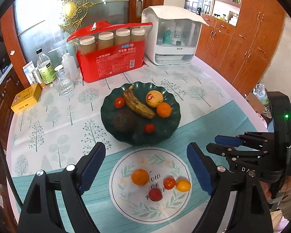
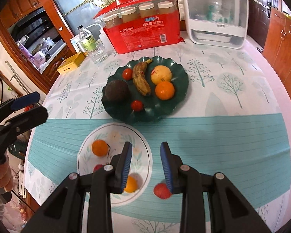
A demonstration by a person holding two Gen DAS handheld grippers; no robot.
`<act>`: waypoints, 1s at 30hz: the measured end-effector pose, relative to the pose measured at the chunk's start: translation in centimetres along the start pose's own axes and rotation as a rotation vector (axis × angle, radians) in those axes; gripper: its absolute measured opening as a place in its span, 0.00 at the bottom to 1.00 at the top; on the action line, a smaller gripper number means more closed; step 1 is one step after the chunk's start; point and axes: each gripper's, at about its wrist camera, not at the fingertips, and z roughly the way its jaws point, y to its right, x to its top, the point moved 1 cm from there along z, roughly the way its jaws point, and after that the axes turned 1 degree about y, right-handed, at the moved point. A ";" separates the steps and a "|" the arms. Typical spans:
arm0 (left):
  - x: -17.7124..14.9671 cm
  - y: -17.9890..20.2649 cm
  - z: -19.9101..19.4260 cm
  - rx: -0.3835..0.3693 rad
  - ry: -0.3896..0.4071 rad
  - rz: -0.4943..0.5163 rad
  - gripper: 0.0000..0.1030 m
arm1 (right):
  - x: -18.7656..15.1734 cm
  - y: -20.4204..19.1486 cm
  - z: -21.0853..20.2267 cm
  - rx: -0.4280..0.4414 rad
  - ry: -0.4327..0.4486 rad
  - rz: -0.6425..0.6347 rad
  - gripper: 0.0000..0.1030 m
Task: Organize fruits
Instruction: 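Withdraw both tools back toward the white plate, then grasp the mandarin with the left tool while the right tool grasps a red lychee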
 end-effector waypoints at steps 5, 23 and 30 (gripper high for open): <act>-1.8 1.0 0.1 0.015 0.013 0.015 0.83 | -1.9 0.4 -0.4 -0.002 0.020 0.018 0.30; -8.5 -2.9 10.9 0.043 -0.206 -0.253 0.84 | -6.9 2.0 4.6 -0.018 -0.016 0.083 0.31; -9.0 -3.0 13.0 0.065 -0.230 -0.262 0.84 | -6.8 2.3 5.1 -0.067 -0.002 0.047 0.31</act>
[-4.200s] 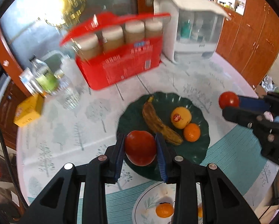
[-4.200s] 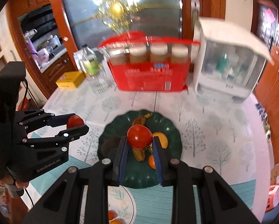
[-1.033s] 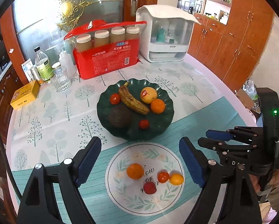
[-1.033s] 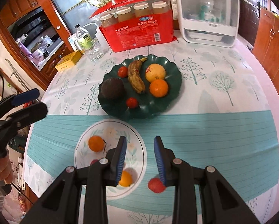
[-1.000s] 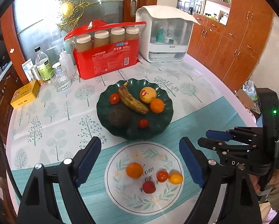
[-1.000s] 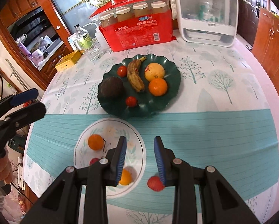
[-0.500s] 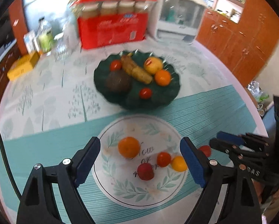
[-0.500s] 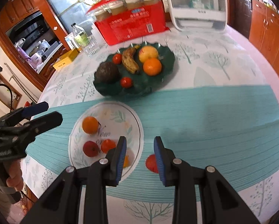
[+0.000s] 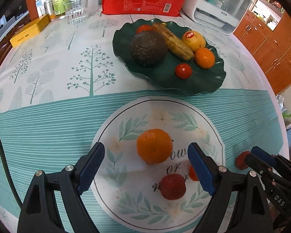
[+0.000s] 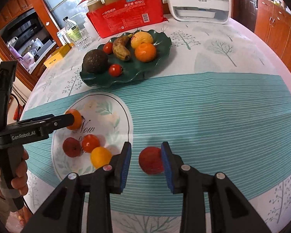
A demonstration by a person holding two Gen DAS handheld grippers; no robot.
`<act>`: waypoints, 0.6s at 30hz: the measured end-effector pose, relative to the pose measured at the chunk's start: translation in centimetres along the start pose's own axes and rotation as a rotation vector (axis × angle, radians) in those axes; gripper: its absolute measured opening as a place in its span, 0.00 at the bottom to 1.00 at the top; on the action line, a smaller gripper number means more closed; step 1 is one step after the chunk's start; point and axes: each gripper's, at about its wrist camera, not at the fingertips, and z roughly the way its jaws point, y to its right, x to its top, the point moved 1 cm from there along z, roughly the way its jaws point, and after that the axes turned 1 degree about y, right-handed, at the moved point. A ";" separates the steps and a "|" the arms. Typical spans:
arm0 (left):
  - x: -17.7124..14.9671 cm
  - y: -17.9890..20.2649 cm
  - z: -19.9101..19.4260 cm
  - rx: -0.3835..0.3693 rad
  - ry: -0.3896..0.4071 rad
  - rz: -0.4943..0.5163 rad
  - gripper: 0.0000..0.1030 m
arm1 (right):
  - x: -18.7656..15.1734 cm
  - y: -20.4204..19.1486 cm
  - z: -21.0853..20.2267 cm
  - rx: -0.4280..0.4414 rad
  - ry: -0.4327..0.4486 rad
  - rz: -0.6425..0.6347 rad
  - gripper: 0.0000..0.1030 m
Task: Organize fruits
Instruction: 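Grasp the mandarin with the left tool while the right tool grasps a red lychee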
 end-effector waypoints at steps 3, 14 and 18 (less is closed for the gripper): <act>0.0 0.3 0.7 0.005 -0.007 0.009 0.84 | -0.2 0.2 0.6 -0.004 -0.028 -0.001 0.31; 0.0 0.5 1.9 -0.012 -0.037 0.011 0.56 | -0.8 0.7 1.3 0.020 -0.057 0.004 0.35; 0.0 0.2 1.9 -0.021 -0.035 0.000 0.47 | -1.1 0.5 1.5 0.026 -0.068 0.001 0.35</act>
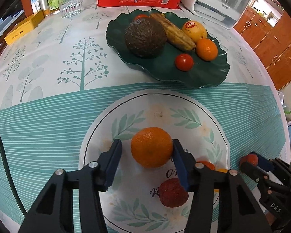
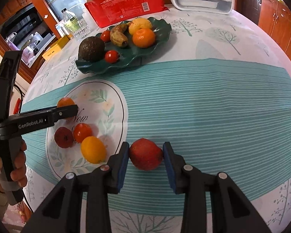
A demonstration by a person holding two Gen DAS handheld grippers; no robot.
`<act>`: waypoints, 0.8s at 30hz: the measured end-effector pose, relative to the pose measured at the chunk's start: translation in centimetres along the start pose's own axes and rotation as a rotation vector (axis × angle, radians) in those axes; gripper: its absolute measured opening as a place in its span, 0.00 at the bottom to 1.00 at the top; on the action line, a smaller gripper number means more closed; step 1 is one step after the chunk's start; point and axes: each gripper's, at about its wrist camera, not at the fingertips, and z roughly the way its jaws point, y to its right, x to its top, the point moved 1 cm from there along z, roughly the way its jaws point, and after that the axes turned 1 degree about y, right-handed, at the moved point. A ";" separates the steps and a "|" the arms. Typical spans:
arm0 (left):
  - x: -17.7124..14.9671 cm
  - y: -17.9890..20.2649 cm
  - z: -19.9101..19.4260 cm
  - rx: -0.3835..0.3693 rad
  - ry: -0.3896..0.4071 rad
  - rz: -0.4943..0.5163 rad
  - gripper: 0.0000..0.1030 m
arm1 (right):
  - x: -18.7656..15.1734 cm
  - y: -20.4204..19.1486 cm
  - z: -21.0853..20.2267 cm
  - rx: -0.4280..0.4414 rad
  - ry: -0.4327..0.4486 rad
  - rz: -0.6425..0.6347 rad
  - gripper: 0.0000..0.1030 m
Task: Organize fruits
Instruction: 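Grasp the mandarin with the left tool while the right tool grasps a red lychee, then carry the mandarin and lychee over the green plate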
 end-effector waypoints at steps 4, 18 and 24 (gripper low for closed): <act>-0.4 -0.1 -0.3 -0.029 0.001 -0.008 0.38 | -0.2 -0.4 0.1 -0.013 0.002 -0.013 0.35; -0.6 0.0 -1.6 -0.020 0.029 0.002 0.37 | -0.6 -1.4 0.0 -0.013 -0.013 -0.038 0.34; 0.3 -0.1 -4.1 -0.030 0.061 0.004 0.37 | 0.6 -2.5 -1.2 0.009 0.000 -0.049 0.33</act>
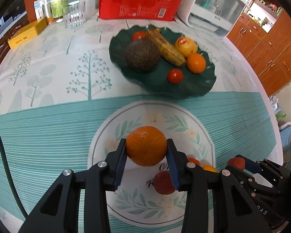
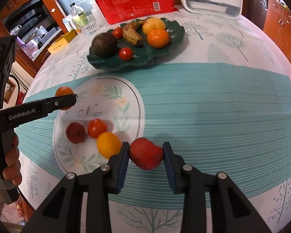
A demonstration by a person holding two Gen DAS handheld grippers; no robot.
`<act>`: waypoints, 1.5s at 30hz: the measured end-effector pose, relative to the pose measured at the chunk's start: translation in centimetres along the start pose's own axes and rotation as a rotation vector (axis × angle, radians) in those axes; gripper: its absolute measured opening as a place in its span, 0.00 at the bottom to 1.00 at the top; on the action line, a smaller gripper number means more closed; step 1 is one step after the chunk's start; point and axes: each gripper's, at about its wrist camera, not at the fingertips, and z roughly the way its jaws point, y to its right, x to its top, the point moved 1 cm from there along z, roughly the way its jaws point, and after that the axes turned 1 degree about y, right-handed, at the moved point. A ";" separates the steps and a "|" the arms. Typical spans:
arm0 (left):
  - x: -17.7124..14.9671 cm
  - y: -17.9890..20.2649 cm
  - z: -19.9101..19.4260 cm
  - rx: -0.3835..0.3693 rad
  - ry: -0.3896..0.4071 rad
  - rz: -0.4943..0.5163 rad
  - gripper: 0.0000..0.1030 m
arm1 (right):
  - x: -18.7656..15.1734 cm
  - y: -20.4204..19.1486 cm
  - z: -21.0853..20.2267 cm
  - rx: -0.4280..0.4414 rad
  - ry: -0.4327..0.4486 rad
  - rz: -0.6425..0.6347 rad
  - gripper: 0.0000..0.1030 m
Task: Organize fruits
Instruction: 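Carry the mandarin and lychee over the green plate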
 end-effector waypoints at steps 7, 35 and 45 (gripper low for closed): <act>1.8 -0.3 -3.6 0.009 0.035 0.013 0.37 | 3.1 -1.0 -2.0 0.031 0.003 -0.001 0.33; 17.3 3.0 -11.1 0.100 0.189 0.175 0.37 | 27.3 -4.3 -10.2 0.010 0.226 -0.182 0.34; 19.9 2.1 -1.1 0.093 0.056 0.101 0.37 | 28.5 -2.0 1.2 -0.034 0.053 -0.158 0.34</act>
